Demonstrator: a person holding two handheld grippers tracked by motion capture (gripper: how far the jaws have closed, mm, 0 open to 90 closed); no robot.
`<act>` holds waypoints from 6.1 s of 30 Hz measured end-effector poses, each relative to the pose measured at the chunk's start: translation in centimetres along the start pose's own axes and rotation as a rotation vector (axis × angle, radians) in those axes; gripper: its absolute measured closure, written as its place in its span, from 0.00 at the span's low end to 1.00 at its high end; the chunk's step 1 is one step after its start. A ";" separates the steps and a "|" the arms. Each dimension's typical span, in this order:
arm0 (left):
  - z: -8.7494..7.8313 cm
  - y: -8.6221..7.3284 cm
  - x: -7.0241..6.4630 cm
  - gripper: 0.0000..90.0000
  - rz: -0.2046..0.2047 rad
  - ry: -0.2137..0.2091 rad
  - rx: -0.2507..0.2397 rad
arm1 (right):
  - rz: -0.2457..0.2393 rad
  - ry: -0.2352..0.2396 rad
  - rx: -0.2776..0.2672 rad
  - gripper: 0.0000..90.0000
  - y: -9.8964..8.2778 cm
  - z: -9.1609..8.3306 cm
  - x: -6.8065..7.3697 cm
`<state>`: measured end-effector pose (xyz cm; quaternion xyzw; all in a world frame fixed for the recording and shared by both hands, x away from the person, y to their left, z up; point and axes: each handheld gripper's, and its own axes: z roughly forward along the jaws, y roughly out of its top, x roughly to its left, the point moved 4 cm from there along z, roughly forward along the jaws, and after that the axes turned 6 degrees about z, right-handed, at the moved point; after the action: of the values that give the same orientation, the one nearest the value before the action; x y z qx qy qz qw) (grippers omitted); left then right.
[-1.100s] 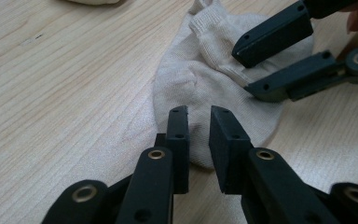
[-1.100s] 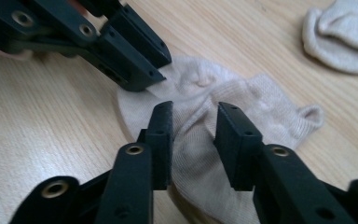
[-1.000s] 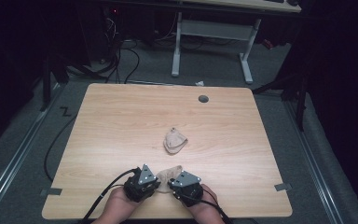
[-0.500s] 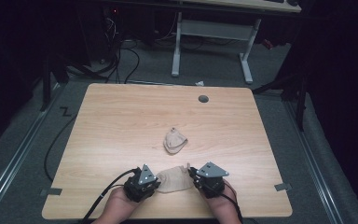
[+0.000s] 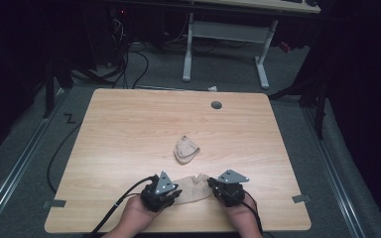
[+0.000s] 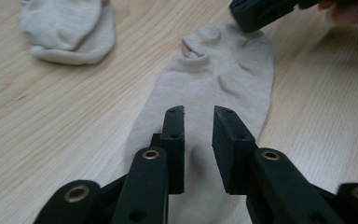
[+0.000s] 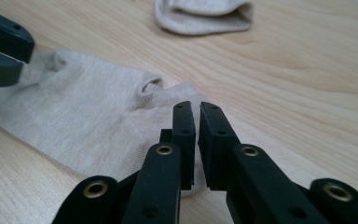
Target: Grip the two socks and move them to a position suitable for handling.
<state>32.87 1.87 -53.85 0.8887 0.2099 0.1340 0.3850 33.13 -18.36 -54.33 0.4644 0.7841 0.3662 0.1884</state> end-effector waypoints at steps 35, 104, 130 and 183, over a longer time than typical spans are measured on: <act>-4.2 -3.5 7.1 0.75 -0.211 0.097 -0.051 | -0.004 -0.055 0.071 0.97 10.9 10.1 -1.7; -3.3 -3.0 6.0 0.76 -0.157 0.087 -0.033 | -0.084 -0.058 0.076 0.91 5.1 5.8 2.2; -3.2 -3.1 5.8 0.77 -0.155 0.089 -0.023 | 0.125 -0.059 -0.068 0.94 8.2 2.9 -2.8; -3.1 -2.9 6.9 0.66 -0.159 0.137 -0.031 | 0.055 -0.131 0.018 0.84 3.6 3.1 -4.9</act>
<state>36.90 8.84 -53.43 0.8518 0.3036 0.1669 0.3929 39.66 -20.27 -53.86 0.5105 0.7601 0.3331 0.2251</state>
